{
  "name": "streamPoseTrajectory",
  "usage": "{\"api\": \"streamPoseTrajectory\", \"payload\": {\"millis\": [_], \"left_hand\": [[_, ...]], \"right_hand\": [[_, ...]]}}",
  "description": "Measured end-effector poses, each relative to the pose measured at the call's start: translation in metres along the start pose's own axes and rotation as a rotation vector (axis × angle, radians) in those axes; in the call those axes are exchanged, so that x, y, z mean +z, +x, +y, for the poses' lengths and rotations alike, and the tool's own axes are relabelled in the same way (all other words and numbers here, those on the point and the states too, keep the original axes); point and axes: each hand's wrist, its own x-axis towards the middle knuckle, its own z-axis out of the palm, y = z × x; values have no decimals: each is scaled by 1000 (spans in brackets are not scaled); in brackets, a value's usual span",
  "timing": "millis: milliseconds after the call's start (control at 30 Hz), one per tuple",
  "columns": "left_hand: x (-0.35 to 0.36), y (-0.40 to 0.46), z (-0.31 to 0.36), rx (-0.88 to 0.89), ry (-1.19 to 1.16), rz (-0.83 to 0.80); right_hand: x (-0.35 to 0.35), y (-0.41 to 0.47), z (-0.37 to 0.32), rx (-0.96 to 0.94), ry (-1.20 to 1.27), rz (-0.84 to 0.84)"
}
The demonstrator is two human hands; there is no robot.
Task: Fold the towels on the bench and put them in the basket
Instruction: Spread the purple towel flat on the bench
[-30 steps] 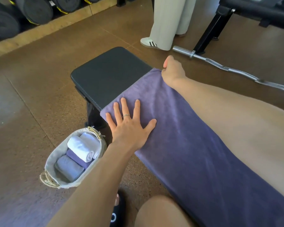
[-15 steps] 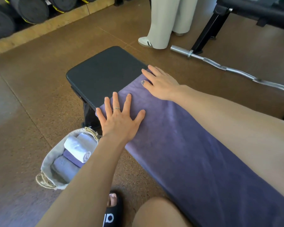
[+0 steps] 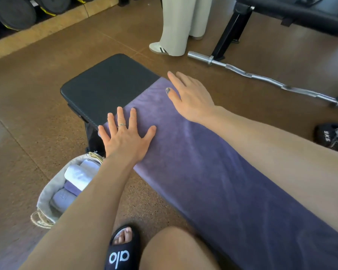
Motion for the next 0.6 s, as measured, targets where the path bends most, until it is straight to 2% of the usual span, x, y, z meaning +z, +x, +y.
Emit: {"api": "streamPoseTrajectory", "payload": {"millis": [67, 133, 233, 300, 433, 500, 600], "left_hand": [[-3, -6, 8, 32, 62, 99], [-6, -20, 28, 169, 8, 210], [5, -43, 56, 343, -57, 95], [15, -48, 53, 337, 7, 57], [12, -56, 38, 208, 60, 92], [9, -76, 54, 247, 54, 85], [15, -116, 91, 415, -1, 40]], "right_hand": [[-2, -48, 7, -19, 12, 13], [2, -93, 21, -12, -39, -31], [4, -145, 51, 62, -140, -104], [-4, -168, 77, 202, -123, -134], [-28, -202, 111, 444, -180, -179], [-35, -211, 96, 349, -182, -84], [-30, -232, 57, 133, -100, -32]]}}
